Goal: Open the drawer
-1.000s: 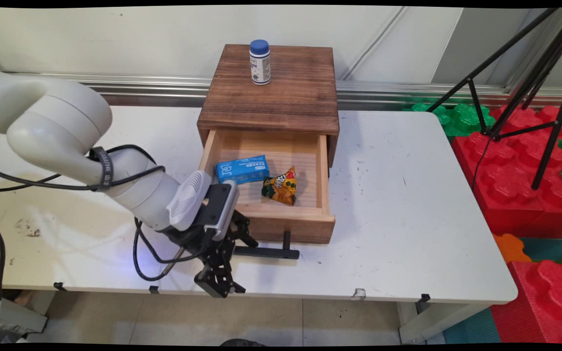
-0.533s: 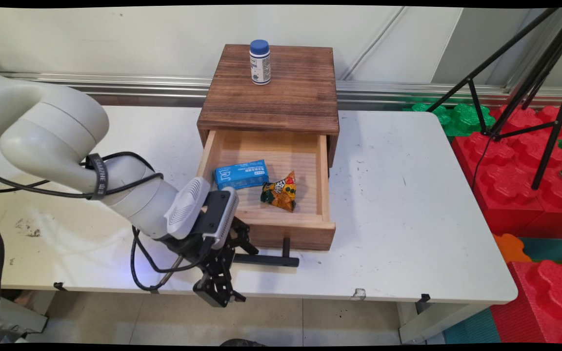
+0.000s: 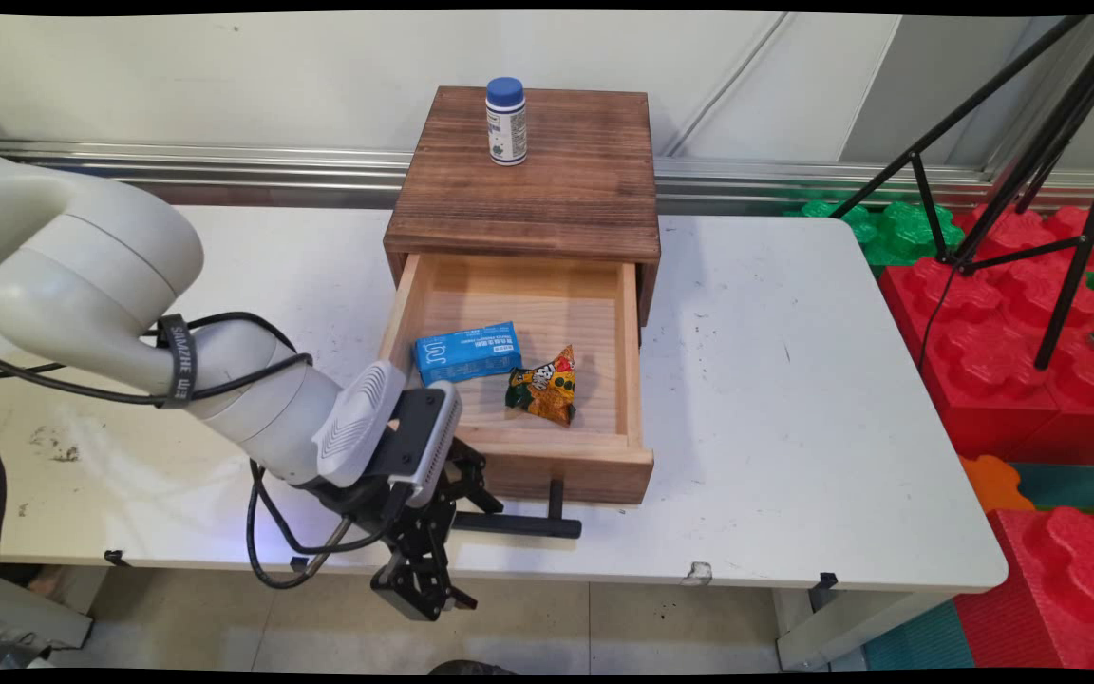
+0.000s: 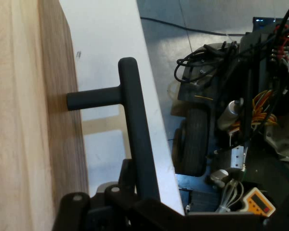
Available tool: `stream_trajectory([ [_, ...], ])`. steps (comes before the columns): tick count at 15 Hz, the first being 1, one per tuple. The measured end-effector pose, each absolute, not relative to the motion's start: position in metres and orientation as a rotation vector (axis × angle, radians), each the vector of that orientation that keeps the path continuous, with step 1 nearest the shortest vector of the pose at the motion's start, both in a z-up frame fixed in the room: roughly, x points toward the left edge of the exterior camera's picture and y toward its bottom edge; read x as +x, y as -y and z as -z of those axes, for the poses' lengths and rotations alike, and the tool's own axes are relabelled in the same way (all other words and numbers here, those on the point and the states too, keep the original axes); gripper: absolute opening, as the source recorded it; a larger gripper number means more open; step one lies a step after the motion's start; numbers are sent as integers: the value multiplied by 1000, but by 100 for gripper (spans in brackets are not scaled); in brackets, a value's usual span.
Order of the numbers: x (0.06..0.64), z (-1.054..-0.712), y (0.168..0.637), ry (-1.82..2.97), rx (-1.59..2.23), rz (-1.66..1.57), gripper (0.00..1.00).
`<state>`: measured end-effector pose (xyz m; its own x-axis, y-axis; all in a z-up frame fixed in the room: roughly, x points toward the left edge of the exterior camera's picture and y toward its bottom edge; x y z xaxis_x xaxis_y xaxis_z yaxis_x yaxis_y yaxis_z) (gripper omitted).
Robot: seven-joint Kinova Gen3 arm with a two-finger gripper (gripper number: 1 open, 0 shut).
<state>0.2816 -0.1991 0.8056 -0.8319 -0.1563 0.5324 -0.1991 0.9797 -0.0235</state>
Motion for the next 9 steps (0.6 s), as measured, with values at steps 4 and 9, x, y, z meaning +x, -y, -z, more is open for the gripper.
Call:
stream_trajectory([
  [4,279,-806,193,2568,247,-95,100],
  [9,275,-808,186,2563,245,-87,100],
])
